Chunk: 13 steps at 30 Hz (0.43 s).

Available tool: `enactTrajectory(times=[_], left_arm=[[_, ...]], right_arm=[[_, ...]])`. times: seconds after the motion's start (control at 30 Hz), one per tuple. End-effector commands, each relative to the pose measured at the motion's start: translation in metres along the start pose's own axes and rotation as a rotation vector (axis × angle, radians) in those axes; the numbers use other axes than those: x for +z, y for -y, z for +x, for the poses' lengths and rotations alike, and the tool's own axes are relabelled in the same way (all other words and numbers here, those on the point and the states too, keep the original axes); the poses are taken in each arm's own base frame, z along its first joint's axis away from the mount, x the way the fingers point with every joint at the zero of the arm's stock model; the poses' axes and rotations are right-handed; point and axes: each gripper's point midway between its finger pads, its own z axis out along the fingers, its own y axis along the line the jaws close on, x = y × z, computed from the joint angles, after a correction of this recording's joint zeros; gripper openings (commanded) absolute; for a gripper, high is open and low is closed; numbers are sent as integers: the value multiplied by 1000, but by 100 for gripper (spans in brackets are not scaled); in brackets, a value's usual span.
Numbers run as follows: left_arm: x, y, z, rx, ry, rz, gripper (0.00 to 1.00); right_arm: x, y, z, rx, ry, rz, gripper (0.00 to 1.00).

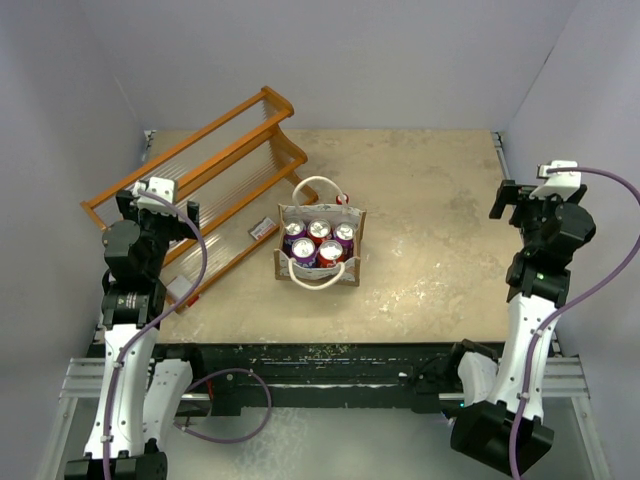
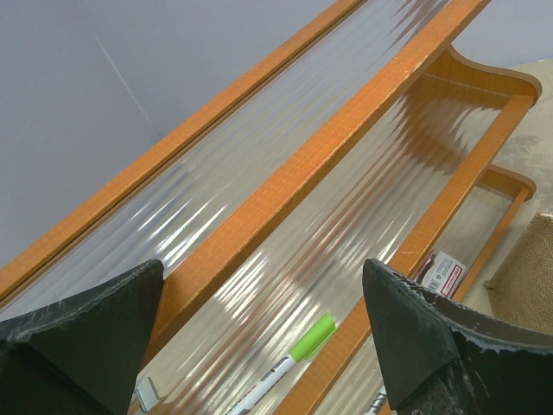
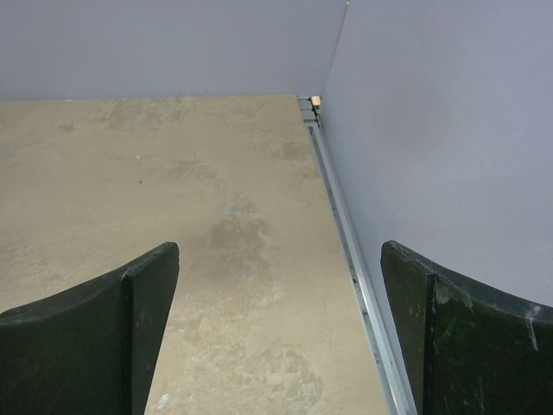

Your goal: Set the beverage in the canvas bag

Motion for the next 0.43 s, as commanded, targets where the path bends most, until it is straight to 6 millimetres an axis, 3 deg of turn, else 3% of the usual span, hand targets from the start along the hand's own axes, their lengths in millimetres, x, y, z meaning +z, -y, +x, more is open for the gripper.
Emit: enactTrajectory(times=[0.0, 0.4], left_arm=[[2, -1, -7, -13, 28, 4, 99], [-1, 1, -9, -30, 31, 8, 99]], right_arm=[[-9, 1, -36, -14, 98, -3, 100], [-11, 1, -37, -27, 107, -1, 100]])
